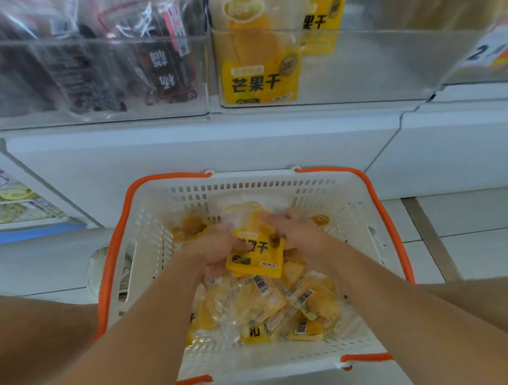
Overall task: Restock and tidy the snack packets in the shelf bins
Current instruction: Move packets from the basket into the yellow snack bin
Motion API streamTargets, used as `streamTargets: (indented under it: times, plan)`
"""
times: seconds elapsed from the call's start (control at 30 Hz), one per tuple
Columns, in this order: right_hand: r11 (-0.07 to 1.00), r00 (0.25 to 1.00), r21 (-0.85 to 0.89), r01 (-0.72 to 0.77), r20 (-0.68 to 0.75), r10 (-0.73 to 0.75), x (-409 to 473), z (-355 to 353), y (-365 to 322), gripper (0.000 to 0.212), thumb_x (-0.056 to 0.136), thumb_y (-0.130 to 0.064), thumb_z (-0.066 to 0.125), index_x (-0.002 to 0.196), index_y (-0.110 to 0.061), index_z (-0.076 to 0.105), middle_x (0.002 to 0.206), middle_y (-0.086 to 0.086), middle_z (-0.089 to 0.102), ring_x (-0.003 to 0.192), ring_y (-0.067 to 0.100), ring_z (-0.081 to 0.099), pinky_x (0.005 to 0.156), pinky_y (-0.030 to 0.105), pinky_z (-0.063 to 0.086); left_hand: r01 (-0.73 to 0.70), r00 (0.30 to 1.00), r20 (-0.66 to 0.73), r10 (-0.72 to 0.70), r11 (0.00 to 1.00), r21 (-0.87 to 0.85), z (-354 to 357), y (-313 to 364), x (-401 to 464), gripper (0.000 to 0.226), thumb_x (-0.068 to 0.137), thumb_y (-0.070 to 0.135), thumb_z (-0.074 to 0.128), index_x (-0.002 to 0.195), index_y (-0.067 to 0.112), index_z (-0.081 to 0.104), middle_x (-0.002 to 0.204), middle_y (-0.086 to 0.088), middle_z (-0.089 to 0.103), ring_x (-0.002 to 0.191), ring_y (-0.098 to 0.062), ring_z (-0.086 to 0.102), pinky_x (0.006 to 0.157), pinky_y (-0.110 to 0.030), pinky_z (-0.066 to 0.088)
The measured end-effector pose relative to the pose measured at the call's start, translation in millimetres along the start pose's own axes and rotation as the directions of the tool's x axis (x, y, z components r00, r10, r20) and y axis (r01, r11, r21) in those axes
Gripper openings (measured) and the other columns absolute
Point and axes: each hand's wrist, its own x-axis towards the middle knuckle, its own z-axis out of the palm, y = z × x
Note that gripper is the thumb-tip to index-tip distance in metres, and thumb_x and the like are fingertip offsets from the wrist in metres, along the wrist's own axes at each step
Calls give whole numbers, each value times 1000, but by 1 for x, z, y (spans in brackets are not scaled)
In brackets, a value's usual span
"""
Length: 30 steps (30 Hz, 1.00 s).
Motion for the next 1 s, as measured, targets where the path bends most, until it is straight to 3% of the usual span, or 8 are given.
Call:
streamTargets:
  times: [0.13,0.33,0.4,0.53,0.63,0.7,0.83,1.0]
  plan:
    - [950,992,-289,115,-24,-127,-24,-26,-23,84,84,-36,79,152,-34,29,150,9,46,119,30,61,87,44,57,-123,992,21,121,972,199,39,30,-17,37,71,16,85,104,10,68,112,-18,71,104,-34,69,93,-52,54]
    - [966,988,-210,152,40,-147,-114,-76,-102,62,78,-4,83,134,-12,56,106,13,75,92,25,75,92,50,58,-519,845,82,528,774,362,89,107,-68,57,63,12,92,106,31,61,99,6,73,94,-13,70,83,-42,59]
    - [942,968,-234,239,133,-212,-148,-107,-141,45,78,-2,81,120,-9,68,111,15,74,107,29,71,97,53,55,-625,764,137,631,669,402,99,145,-88,68,60,14,93,114,32,55,106,7,71,99,-13,70,84,-44,59]
    - [757,790,-231,611,241,-564,-207,-149,-218,72,68,8,85,132,-14,59,127,10,68,116,32,66,94,47,57,-774,511,271,816,299,558,123,215,-128,67,72,15,88,115,45,45,108,21,64,100,8,61,86,-20,52]
    - [421,625,-533,734,287,-726,-224,-149,-251,53,63,-5,91,111,-15,72,102,0,77,94,18,73,78,30,59,-720,321,290,901,33,693,136,245,-142,57,77,21,83,96,48,36,94,25,55,93,14,53,70,-6,41]
    - [240,486,-620,747,262,-834,-218,-146,-266,34,64,-15,93,93,-8,76,84,4,76,77,23,72,65,41,57,-687,234,262,936,-31,726,139,261,-141,56,78,20,82,92,43,34,89,22,50,87,11,51,65,-9,39]
    - [100,290,-709,698,152,-945,-185,-158,-289,37,65,-26,93,78,2,73,66,17,63,56,10,50,51,34,38,-519,320,245,915,-47,853,114,293,-141,51,83,38,74,118,31,38,114,13,49,103,-3,51,82,-23,42]
    - [183,490,-784,594,171,-855,-118,-157,-308,45,65,-26,94,49,-14,53,41,-9,46,40,3,39,45,14,25,106,442,283,851,-362,926,48,303,-143,108,71,90,28,153,20,26,157,-1,31,144,-22,29,119,-38,19]
